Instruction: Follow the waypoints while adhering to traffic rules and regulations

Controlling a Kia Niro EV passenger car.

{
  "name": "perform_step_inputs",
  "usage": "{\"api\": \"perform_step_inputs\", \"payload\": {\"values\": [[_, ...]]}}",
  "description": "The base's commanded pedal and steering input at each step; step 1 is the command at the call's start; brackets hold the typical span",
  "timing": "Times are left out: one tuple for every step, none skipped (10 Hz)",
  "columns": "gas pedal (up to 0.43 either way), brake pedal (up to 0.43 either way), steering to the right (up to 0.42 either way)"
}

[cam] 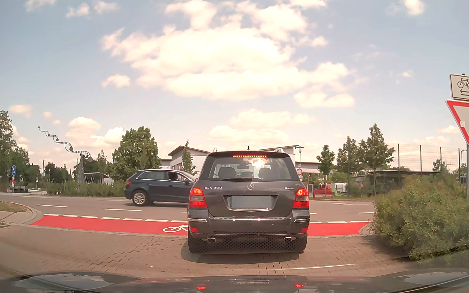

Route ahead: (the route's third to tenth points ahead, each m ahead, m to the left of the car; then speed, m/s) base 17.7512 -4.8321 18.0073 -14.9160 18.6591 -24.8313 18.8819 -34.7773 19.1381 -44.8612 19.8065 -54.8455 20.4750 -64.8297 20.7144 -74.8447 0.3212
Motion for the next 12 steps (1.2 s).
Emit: {"api": "perform_step_inputs", "payload": {"values": [[0.000,0.012,-0.009],[0.000,0.012,-0.009],[0.000,0.012,-0.009],[0.000,0.012,-0.009],[0.000,0.012,-0.009],[0.000,0.012,-0.009],[0.000,0.012,-0.009],[0.000,0.012,-0.009],[0.000,0.061,-0.009],[0.000,0.098,-0.009],[0.000,0.122,-0.009],[0.000,0.134,-0.009]]}}
